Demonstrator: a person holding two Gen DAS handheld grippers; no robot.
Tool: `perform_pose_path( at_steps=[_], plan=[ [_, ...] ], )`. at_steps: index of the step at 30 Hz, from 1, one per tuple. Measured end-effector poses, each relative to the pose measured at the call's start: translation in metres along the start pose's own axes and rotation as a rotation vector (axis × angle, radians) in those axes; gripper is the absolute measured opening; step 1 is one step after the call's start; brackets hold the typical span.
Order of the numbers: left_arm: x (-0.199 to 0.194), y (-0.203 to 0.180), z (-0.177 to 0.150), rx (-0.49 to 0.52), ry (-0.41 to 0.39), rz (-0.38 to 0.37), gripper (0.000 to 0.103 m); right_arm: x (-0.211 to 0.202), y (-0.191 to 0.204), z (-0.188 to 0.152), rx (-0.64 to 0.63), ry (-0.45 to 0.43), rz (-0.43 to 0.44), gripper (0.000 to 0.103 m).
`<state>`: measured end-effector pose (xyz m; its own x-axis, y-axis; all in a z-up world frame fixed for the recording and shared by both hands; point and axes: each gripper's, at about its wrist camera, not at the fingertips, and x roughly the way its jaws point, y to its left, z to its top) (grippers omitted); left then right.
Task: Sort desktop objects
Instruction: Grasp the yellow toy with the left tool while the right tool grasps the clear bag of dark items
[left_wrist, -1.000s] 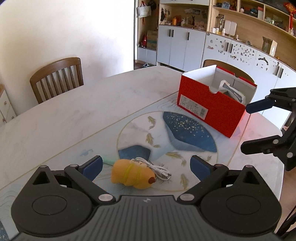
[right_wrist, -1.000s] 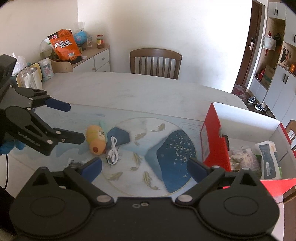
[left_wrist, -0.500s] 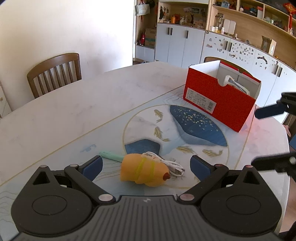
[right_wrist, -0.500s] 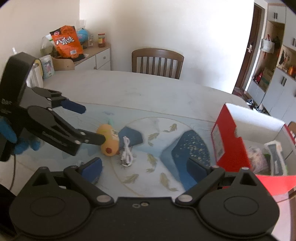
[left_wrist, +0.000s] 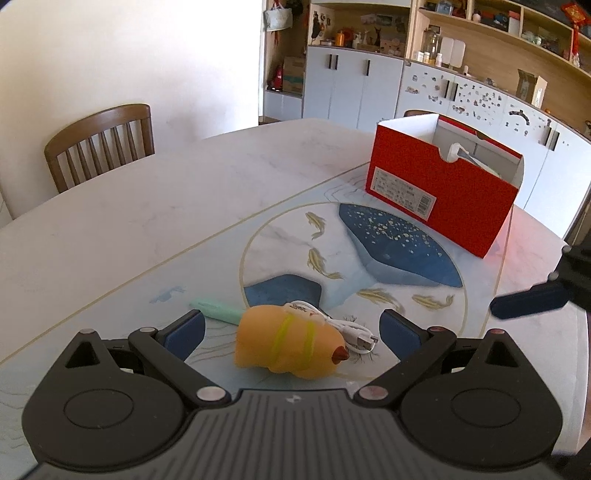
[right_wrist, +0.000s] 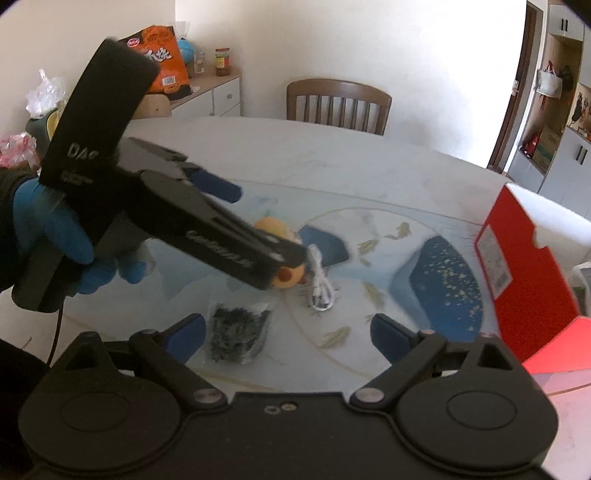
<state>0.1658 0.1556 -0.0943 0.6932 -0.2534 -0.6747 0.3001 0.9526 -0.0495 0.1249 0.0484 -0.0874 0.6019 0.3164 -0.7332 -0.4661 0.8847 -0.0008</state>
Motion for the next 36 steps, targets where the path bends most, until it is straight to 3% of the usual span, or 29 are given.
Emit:
perform_pose_path(
  at_steps=[9, 25, 36],
  plan=[
    [0.012, 0.001, -0.004, 0.010, 0.005, -0.012, 0.101, 0.027, 0.022, -0.005, -0.034, 0.057, 0.042, 0.091],
    [0.031, 0.001, -0.011, 0.052, -0.001, -0.038, 0.100, 0.046, 0.026, -0.009, -0.047, 0.103, 0.025, 0.073],
    [0.037, -0.003, -0.015, 0.089, 0.019, -0.034, 0.085, 0.050, 0.025, -0.008, -0.056, 0.120, 0.035, 0.060]
  ],
)
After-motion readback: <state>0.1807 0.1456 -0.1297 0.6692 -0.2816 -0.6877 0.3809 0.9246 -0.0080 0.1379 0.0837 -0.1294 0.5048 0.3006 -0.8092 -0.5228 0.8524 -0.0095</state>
